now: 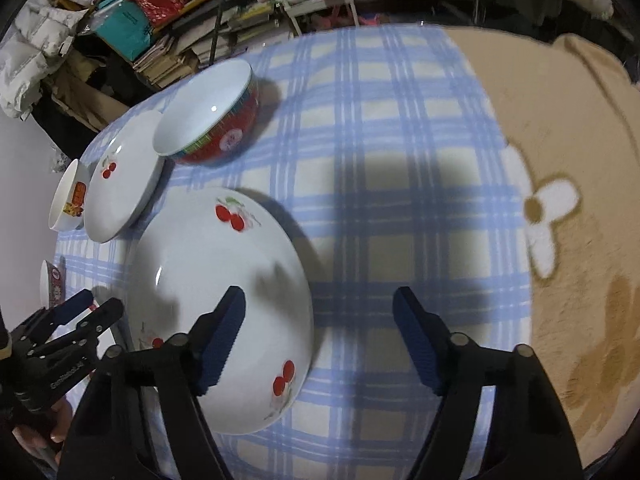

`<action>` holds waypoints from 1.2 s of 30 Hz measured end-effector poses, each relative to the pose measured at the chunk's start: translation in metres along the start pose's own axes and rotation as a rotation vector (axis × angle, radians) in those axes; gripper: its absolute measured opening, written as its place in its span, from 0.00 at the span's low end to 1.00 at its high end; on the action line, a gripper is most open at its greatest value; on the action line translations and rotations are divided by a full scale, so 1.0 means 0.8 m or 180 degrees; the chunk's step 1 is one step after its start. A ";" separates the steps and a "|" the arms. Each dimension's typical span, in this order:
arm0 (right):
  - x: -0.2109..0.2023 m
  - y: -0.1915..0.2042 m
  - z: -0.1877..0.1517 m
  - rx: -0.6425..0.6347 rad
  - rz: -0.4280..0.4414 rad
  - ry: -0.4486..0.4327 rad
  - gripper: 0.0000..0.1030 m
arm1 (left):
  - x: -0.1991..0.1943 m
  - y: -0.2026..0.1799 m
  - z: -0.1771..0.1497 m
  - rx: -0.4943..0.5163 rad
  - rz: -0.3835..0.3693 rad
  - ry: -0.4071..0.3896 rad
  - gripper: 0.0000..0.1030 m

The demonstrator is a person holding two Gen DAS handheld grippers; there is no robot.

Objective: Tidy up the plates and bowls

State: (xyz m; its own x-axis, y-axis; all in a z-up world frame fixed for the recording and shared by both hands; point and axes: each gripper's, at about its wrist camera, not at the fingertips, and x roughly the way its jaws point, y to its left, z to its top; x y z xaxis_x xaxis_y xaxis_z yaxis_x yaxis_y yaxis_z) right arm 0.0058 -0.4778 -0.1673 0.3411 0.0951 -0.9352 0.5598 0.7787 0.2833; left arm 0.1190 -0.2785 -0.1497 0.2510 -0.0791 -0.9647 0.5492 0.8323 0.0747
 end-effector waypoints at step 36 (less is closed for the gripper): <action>-0.031 0.053 -0.002 -0.0249 0.0030 -0.0214 0.18 | -0.057 0.005 0.014 0.0218 -0.0337 -0.0216 0.11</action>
State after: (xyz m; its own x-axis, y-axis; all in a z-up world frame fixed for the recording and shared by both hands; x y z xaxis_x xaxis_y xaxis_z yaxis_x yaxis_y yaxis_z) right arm 0.0197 -0.4464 -0.1323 0.3976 0.0629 -0.9154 0.4965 0.8242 0.2723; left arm 0.1191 -0.2776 -0.1023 0.2409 -0.2033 -0.9490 0.6279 0.7782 -0.0073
